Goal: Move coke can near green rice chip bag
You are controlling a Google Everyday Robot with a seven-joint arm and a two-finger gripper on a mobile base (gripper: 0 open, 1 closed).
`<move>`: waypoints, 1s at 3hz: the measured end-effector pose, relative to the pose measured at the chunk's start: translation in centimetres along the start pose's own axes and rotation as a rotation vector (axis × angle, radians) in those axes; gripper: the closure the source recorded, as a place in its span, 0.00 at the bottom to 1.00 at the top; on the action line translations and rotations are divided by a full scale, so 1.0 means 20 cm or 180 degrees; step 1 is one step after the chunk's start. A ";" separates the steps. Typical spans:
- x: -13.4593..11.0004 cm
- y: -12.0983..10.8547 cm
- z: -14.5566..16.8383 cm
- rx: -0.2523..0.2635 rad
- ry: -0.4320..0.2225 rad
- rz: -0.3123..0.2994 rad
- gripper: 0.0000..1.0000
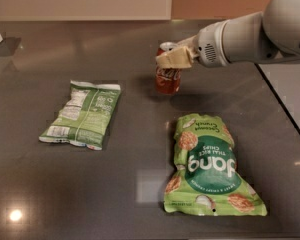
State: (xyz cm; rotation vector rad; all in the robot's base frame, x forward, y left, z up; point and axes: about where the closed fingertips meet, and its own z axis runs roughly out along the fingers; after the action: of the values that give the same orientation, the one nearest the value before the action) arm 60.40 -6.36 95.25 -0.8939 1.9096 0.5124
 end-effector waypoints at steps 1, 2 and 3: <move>0.12 0.02 -0.10 0.0053 0.0058 0.0075 1.00; 0.21 0.03 -0.16 0.0133 0.0131 0.0084 1.00; 0.27 0.03 -0.17 0.0209 0.0171 0.0093 1.00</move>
Offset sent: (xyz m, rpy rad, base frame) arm -0.0494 -0.0540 -0.0374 -0.0551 0.0405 -0.0873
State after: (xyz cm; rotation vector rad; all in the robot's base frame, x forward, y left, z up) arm 56.30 -10.28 92.07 -0.8459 1.9791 0.4442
